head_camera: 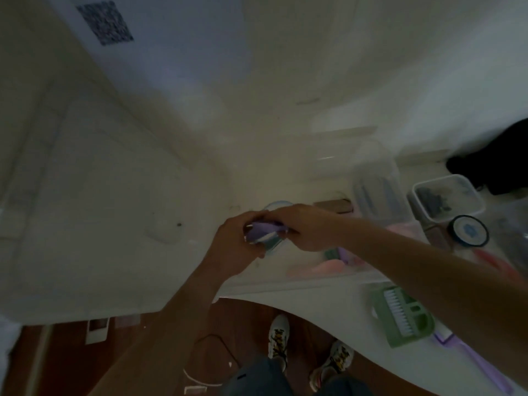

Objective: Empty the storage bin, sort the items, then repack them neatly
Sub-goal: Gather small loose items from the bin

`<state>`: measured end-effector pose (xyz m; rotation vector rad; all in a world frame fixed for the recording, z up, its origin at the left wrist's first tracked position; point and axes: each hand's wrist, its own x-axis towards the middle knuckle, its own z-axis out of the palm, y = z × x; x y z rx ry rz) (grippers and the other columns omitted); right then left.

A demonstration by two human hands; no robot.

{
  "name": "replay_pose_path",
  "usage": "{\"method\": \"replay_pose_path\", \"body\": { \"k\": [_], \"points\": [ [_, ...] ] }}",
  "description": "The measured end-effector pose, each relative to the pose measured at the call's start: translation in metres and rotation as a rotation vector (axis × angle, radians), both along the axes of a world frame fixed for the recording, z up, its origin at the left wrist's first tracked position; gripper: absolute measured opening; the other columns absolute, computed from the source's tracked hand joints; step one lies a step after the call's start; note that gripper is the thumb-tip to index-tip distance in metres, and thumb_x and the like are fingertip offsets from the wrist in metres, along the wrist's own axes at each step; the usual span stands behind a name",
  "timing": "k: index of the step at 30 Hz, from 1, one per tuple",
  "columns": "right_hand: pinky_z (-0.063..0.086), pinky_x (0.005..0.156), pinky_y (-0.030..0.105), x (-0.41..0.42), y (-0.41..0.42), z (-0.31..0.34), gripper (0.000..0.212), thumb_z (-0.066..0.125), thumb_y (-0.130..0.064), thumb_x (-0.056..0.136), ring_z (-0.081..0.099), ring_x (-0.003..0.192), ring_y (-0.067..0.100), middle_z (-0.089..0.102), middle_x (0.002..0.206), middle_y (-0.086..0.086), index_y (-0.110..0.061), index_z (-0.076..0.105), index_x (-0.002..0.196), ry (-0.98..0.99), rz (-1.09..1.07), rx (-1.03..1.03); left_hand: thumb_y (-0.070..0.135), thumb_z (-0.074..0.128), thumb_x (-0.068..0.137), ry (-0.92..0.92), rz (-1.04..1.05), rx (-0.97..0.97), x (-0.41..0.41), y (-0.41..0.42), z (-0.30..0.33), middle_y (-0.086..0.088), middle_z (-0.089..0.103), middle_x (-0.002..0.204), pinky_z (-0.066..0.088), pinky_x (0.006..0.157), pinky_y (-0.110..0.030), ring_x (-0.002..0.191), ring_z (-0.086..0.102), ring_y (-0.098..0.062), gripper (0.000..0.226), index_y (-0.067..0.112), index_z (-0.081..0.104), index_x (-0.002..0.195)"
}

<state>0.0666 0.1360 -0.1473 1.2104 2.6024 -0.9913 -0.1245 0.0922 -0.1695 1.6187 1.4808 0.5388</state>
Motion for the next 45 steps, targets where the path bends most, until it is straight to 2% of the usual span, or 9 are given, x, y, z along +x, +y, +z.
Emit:
{"method": "replay_pose_path", "body": {
  "k": [8,12,16,20,25,30,33,38,45],
  "points": [
    [0.038,0.062,0.035,0.021,-0.001,-0.002,0.053,0.039,-0.027,0.099,0.059,0.080,0.033,0.045,0.115,0.009,-0.039,0.022,0.147,-0.358,0.156,0.216,-0.005,0.075,0.072,-0.017,0.027,0.016,-0.016,0.000,-0.005,0.002,0.064,0.129,0.058,0.088,-0.036,0.113,0.063,-0.013,0.065,0.015,0.061,0.132],
    [0.037,0.068,0.031,0.005,-0.001,0.002,0.035,0.047,-0.022,0.092,0.062,0.101,0.032,0.058,0.112,0.007,-0.026,0.053,0.127,-0.418,0.169,0.293,-0.006,0.072,0.073,0.009,-0.065,0.047,-0.006,-0.001,-0.003,0.002,0.063,0.127,0.050,0.097,-0.024,0.112,0.058,-0.006,0.064,0.016,0.060,0.132],
    [0.038,0.066,0.029,-0.008,0.001,0.002,0.024,0.058,-0.014,0.083,0.062,0.090,0.029,0.065,0.101,0.010,-0.014,0.061,0.107,-0.318,0.116,0.171,-0.004,0.067,0.074,0.017,-0.064,0.046,0.003,0.002,0.000,0.002,0.066,0.125,0.049,0.098,-0.026,0.107,0.058,-0.004,0.064,0.018,0.059,0.134],
    [0.043,0.077,0.030,0.008,0.008,0.007,0.034,0.063,-0.018,0.083,0.063,0.098,0.027,0.071,0.108,0.002,-0.025,0.067,0.116,-0.137,0.035,0.119,-0.008,0.070,0.078,-0.099,-0.035,0.010,-0.006,0.004,-0.001,-0.002,0.064,0.130,0.056,0.091,-0.033,0.114,0.061,-0.013,0.062,0.013,0.058,0.135],
    [0.035,0.068,0.030,0.005,0.003,-0.004,0.030,0.044,-0.044,0.096,0.065,0.099,0.027,0.067,0.108,0.000,-0.038,0.061,0.121,-0.347,0.220,0.470,0.003,0.075,0.080,-0.174,0.031,-0.004,0.001,0.001,-0.003,0.004,0.068,0.120,0.060,0.082,-0.040,0.110,0.064,-0.009,0.051,0.015,0.065,0.128],
    [0.047,0.084,0.030,0.015,0.015,-0.004,0.056,0.071,-0.053,0.079,0.063,0.104,0.020,0.070,0.114,-0.007,-0.033,0.060,0.130,-0.167,-0.023,0.126,-0.005,0.066,0.083,-0.197,0.073,-0.044,0.003,0.004,-0.002,0.001,0.068,0.119,0.061,0.067,-0.029,0.108,0.066,-0.015,0.046,0.016,0.067,0.124],
    [0.045,0.095,0.026,0.025,0.016,0.001,0.069,0.080,-0.042,0.074,0.062,0.110,0.014,0.066,0.124,-0.007,-0.023,0.055,0.135,-0.148,-0.040,0.016,-0.007,0.062,0.086,-0.150,0.032,-0.058,0.003,0.005,-0.001,0.003,0.065,0.122,0.062,0.077,-0.037,0.116,0.062,-0.013,0.046,0.013,0.065,0.127],
    [0.050,0.086,0.032,0.039,0.025,0.005,0.037,0.069,-0.018,0.077,0.066,0.101,0.022,0.072,0.109,0.001,-0.019,0.069,0.114,-0.146,-0.008,0.060,-0.004,0.050,0.094,-0.061,-0.019,-0.053,0.010,0.006,-0.004,-0.005,0.059,0.134,0.053,0.098,-0.042,0.118,0.059,-0.021,0.042,0.016,0.063,0.129],
    [0.045,0.081,0.029,0.030,0.014,0.004,0.038,0.043,-0.050,0.099,0.062,0.108,0.022,0.066,0.117,-0.002,-0.040,0.055,0.134,-0.258,0.261,0.308,-0.008,0.046,0.092,-0.115,0.005,-0.182,0.022,0.003,-0.002,-0.014,0.062,0.132,0.058,0.089,-0.041,0.110,0.065,-0.021,0.045,0.010,0.062,0.130]
  ]
}}
